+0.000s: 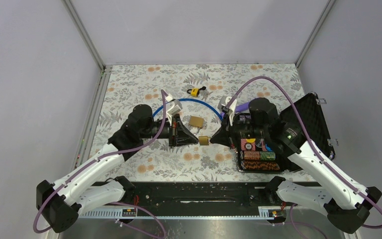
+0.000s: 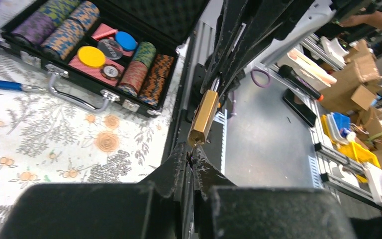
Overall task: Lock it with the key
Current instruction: Lock the lock, then place the lock at the center of the board.
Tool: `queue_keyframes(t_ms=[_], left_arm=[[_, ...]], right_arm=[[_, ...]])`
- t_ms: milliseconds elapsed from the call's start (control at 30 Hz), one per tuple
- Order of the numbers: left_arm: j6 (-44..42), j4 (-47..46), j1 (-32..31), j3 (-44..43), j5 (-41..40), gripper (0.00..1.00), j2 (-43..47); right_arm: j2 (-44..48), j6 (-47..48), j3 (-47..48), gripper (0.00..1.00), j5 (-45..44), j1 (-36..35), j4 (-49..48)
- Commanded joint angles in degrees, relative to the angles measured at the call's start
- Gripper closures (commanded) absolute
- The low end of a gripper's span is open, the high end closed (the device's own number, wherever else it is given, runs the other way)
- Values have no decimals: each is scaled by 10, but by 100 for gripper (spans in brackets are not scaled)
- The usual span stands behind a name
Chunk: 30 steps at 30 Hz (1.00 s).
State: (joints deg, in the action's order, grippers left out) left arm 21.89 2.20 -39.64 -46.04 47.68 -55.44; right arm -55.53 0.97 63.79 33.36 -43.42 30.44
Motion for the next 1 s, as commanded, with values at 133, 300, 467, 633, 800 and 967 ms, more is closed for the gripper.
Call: queue_keyframes(t_ms=[133,300,467,633,800,967], left_arm=[[-39,49,4,-12,-86,100,51],[-45,46,5,-5,-102,100,75],[-29,97,5,-14,-182,100,44],[13,139,4,13,-293,100,-33],[36,74,-16,82,-256,100,-91],[52,-33,-49,139,-227,100,-133]], right_arm=[[43,-6,22,100,-24,50,-26],[61,-5,18,100,-6,57,-25],[41,-33,10,100,-15,57,-31],[-29,-141,-39,100,-68,57,-110],[-108,-210,-97,100,-100,57,-203],[-167,-274,-167,100,-113,56,-297]])
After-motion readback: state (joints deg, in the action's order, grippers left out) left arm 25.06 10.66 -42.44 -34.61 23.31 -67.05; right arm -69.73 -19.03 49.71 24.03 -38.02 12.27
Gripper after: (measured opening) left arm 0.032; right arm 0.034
